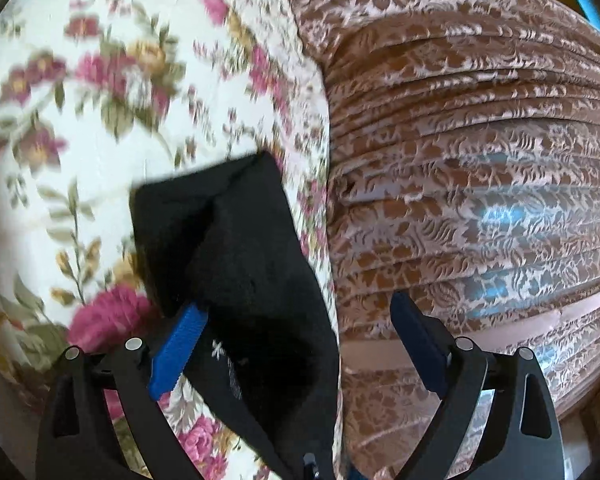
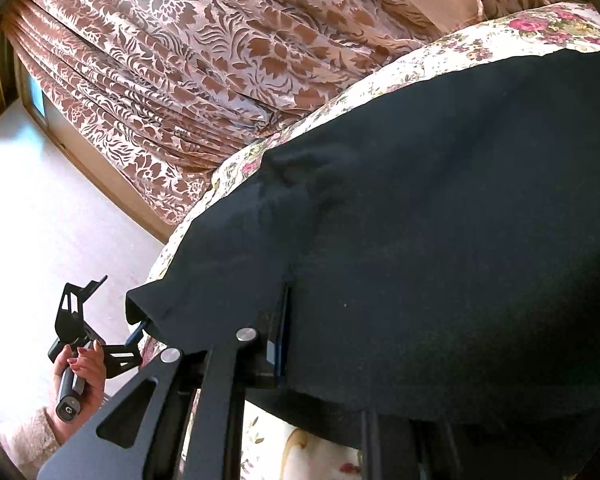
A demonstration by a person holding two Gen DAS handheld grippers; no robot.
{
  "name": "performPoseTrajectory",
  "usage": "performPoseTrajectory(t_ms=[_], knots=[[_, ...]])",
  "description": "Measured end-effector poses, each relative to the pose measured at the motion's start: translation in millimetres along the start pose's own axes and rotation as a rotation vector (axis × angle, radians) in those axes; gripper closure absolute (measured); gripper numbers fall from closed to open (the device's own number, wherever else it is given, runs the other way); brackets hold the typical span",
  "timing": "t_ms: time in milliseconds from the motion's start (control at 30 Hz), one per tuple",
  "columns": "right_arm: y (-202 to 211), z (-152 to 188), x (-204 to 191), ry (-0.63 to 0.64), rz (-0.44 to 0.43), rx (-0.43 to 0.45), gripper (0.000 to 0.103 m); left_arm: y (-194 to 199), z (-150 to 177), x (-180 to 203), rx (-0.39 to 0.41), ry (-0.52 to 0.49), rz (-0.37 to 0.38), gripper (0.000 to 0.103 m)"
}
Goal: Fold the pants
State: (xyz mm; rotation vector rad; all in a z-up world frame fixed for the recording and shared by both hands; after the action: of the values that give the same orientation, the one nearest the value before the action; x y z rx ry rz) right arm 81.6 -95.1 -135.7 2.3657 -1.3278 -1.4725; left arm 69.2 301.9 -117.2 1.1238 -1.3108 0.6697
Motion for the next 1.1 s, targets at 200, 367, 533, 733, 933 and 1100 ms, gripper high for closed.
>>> performPoseTrajectory(t_ms=[200, 367, 533, 733, 933, 1100], knots=[[1, 0, -1, 0.009, 0.0, 0.004, 0.09, 21, -10, 11, 0.076, -0.116, -0.04, 0.012], [1, -1, -1, 0.016, 0.008, 0.008, 0.09, 53, -17, 21, 0.14, -0.233, -0.096, 0.012], [1, 0, -1, 0.017, 0.008, 0.006, 0.09, 66, -6, 22, 0.083, -0.301, -0.11, 0.012], [2, 0, 0, 0.016, 0.004, 0.006, 0.09, 37, 20, 17, -0.07, -0.301, -0.103, 0.012], [1, 0, -1, 0.017, 0.006, 0.008, 0.09, 0, 40, 26, -0.177, -0.299, -0.088, 0.012], [1, 0, -1, 0.012, 0.014, 0.005, 0.09, -24, 27, 21, -0.173, -0.234, -0.111, 0.012]])
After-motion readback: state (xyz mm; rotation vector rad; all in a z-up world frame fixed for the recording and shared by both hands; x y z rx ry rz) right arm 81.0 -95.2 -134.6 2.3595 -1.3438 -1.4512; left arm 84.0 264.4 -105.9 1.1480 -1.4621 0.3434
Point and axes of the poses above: each gripper's, at about its wrist camera, not at the fingertips, and y roughly against the way its jaws point, x to its right, z to its underside, the point moved 7 cm from there along -y, roughly the way its jaws point, and after that the axes turned 1 degree about -y, right-handed, at the moved point
